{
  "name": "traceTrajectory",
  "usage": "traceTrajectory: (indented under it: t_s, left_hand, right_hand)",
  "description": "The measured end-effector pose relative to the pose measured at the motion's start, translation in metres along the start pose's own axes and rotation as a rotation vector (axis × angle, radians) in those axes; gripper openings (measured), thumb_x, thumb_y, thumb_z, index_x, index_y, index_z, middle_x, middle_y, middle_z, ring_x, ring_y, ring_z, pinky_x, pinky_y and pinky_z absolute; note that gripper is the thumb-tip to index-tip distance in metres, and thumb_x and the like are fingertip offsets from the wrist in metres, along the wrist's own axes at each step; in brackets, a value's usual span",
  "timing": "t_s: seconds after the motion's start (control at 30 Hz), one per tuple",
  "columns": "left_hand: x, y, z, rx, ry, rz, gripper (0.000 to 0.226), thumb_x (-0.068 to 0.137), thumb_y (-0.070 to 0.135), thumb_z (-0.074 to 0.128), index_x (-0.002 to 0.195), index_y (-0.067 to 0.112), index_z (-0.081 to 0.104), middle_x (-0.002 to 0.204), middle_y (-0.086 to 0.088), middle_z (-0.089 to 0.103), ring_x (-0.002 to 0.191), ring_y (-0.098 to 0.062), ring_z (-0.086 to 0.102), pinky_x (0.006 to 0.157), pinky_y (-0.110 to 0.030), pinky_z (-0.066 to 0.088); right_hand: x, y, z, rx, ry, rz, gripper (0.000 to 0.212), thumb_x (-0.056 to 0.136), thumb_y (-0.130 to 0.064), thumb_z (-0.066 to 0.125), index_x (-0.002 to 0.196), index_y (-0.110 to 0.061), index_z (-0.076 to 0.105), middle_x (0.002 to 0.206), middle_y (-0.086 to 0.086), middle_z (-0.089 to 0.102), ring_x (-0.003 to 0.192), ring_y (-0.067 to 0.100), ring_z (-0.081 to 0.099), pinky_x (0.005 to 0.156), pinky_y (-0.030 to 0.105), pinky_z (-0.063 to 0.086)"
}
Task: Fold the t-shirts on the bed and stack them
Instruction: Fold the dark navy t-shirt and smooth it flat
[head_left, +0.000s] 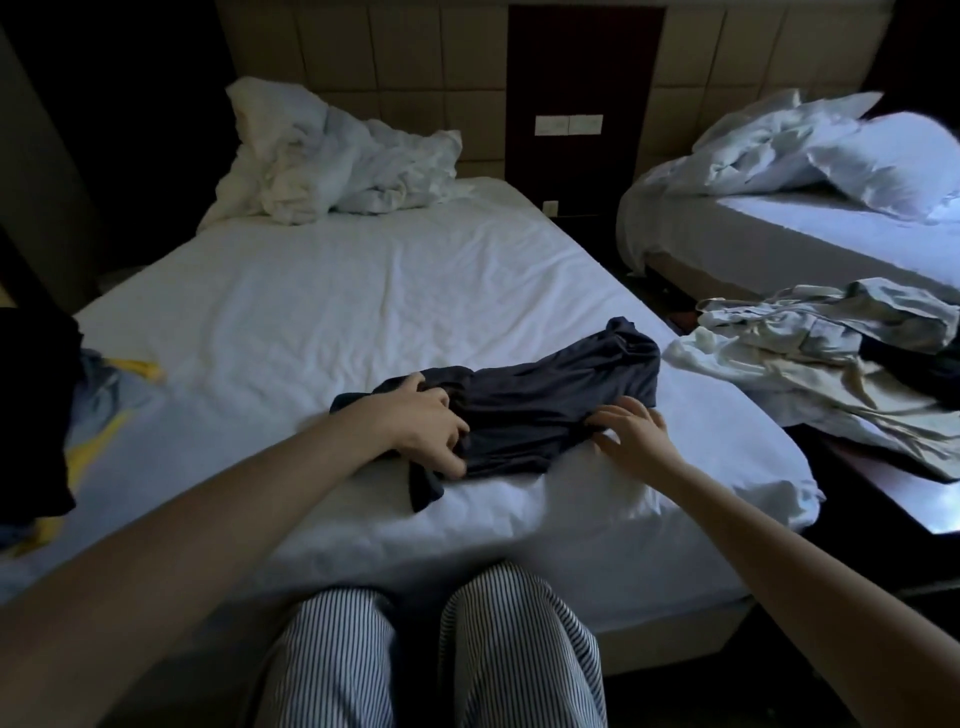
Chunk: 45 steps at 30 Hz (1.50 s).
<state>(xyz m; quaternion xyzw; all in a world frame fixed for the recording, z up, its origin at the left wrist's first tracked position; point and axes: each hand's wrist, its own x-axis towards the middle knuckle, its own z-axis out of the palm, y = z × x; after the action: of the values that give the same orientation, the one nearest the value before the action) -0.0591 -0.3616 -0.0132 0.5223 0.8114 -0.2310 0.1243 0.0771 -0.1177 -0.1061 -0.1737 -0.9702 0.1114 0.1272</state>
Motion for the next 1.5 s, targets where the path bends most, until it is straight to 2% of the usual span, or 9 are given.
traceTrajectory:
  t_s: [0.27,0.47,0.6,0.9,1.03,1.1,1.2,1.3,1.5]
  left_hand:
    - [0.050,0.108,0.024,-0.216,0.334,-0.130,0.048,0.094,0.028,0.046,0.138,0.012,0.032,0.136,-0.015,0.039,0.125,-0.034,0.036,0.099,-0.044,0.034]
    - [0.043,0.067,0.024,-0.899,0.685,-0.057,0.012,0.099,0.010,0.037,0.103,0.005,0.047,0.093,-0.021,0.058,0.088,-0.033,0.057,0.070,-0.035,0.037]
    - [0.011,0.036,-0.004,-1.140,0.887,0.001,0.011,0.099,0.007,0.040,0.092,0.008,0.049,0.077,0.000,0.051,0.075,-0.012,0.048,0.070,-0.023,0.032]
    - [-0.071,-0.045,-0.044,-0.869,0.808,-0.118,0.023,0.095,0.033,0.055,0.096,0.010,0.055,0.080,0.002,0.054,0.078,-0.017,0.051,0.064,-0.023,0.037]
    - [-0.113,-0.075,-0.053,-0.457,0.538,-0.222,0.025,0.080,0.037,0.072,0.087,0.020,0.056,0.083,0.004,0.056,0.080,-0.018,0.054,0.065,-0.029,0.039]
    - [-0.126,-0.086,-0.056,-0.537,0.643,-0.290,0.024,0.084,0.026,0.069,0.069,0.016,0.053,0.069,0.000,0.054,0.073,-0.022,0.054,0.057,-0.029,0.033]
    - [-0.146,-0.093,-0.061,-0.902,0.855,-0.272,0.015,0.092,0.023,0.059,0.081,0.014,0.063,0.079,-0.002,0.062,0.075,-0.017,0.058,0.062,-0.022,0.039]
    - [-0.162,-0.093,-0.058,-1.257,0.954,-0.225,0.009,0.096,0.019,0.053,0.093,0.023,0.061,0.091,-0.001,0.062,0.085,-0.017,0.059,0.068,-0.022,0.046]
    - [-0.193,-0.094,-0.049,-1.074,0.819,-0.166,0.027,0.088,0.047,0.059,0.110,0.031,0.056,0.100,0.013,0.061,0.093,-0.008,0.057,0.074,-0.019,0.045]
  right_hand:
    - [0.001,-0.039,-0.017,0.413,0.076,0.001,0.012,0.095,-0.011,0.048,0.099,-0.008,0.059,0.085,0.004,0.059,0.078,0.025,0.056,0.069,0.034,0.041]
    - [-0.014,-0.007,-0.022,-0.073,-0.121,0.007,0.055,0.090,-0.033,0.056,0.141,-0.025,0.037,0.140,-0.003,0.043,0.134,0.021,0.030,0.105,0.032,0.020]
    - [-0.021,0.004,-0.020,-0.080,-0.023,0.072,0.029,0.092,-0.025,0.052,0.121,-0.019,0.053,0.125,0.000,0.054,0.123,0.024,0.042,0.095,0.033,0.027]
    - [0.009,-0.062,-0.098,0.587,0.349,0.101,0.023,0.093,0.005,0.036,0.090,-0.014,0.050,0.081,0.012,0.049,0.072,0.021,0.046,0.062,0.017,0.038]
    - [0.008,-0.086,-0.156,0.360,0.157,-0.185,0.008,0.094,-0.020,0.055,0.100,-0.015,0.054,0.088,-0.001,0.051,0.085,0.016,0.050,0.074,0.029,0.037]
    - [0.011,-0.091,-0.179,0.064,-0.074,-0.237,0.051,0.083,-0.033,0.069,0.125,-0.019,0.045,0.105,-0.005,0.051,0.097,0.016,0.052,0.078,0.029,0.042]
    - [0.017,-0.100,-0.196,-0.296,-0.014,-0.188,0.038,0.085,-0.036,0.064,0.118,-0.016,0.057,0.108,0.000,0.061,0.100,0.023,0.059,0.081,0.036,0.048]
    - [0.024,-0.106,-0.202,0.205,0.045,-0.062,0.019,0.093,-0.018,0.056,0.097,-0.003,0.067,0.086,0.013,0.063,0.081,0.025,0.059,0.065,0.031,0.044]
    - [0.018,-0.128,-0.197,0.836,-0.133,-0.062,0.025,0.096,-0.002,0.043,0.116,-0.006,0.059,0.118,0.022,0.059,0.107,0.034,0.059,0.101,0.048,0.044]
